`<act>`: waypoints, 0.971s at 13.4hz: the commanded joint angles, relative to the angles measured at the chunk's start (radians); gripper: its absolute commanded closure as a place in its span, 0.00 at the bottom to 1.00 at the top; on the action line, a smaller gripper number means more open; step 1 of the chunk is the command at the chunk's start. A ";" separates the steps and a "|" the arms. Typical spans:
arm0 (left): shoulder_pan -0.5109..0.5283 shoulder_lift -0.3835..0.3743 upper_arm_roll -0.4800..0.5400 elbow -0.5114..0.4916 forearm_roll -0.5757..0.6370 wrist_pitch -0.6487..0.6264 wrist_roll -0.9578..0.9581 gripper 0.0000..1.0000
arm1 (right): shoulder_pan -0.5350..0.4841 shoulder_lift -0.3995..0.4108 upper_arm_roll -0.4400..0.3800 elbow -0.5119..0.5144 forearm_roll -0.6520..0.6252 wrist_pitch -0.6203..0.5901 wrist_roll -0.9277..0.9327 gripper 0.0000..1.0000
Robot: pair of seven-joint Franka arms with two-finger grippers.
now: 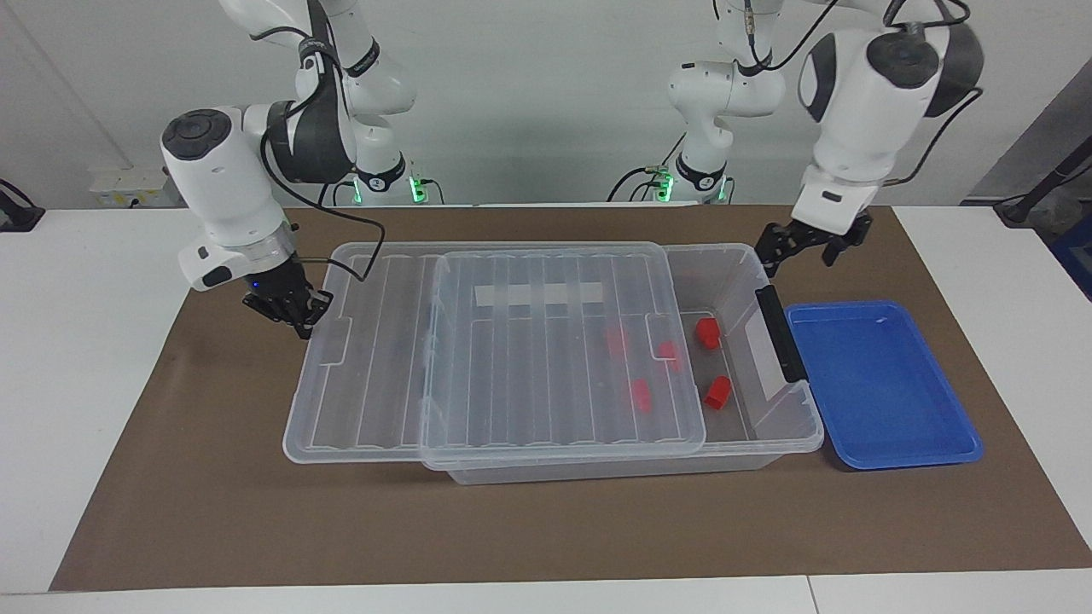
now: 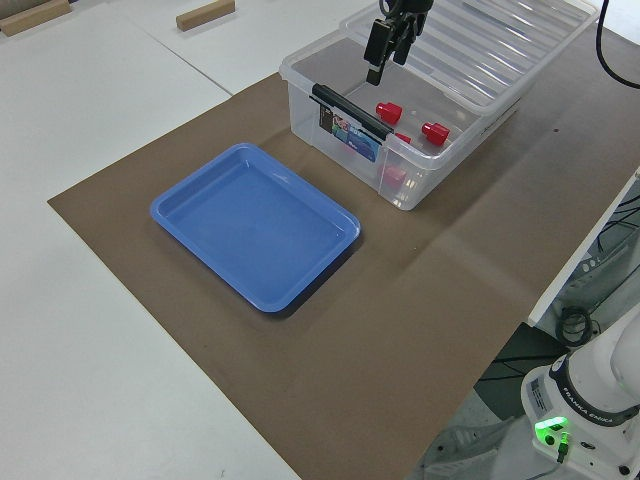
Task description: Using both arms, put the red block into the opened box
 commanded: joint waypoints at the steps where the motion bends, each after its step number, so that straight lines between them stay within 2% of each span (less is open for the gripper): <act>1: 0.108 -0.035 -0.010 -0.007 0.003 -0.034 0.221 0.00 | 0.043 -0.009 0.003 -0.015 0.014 0.019 -0.018 1.00; 8: 0.120 -0.047 -0.012 -0.019 0.005 -0.014 0.257 0.00 | 0.169 -0.016 0.003 -0.016 0.016 0.010 -0.013 1.00; 10: 0.119 -0.047 -0.012 -0.033 0.005 0.074 0.264 0.00 | 0.189 -0.016 0.003 -0.016 0.016 0.011 -0.010 1.00; 13: 0.062 0.012 0.039 -0.015 0.005 0.064 0.263 0.00 | 0.191 -0.016 0.006 -0.016 0.016 0.013 -0.011 1.00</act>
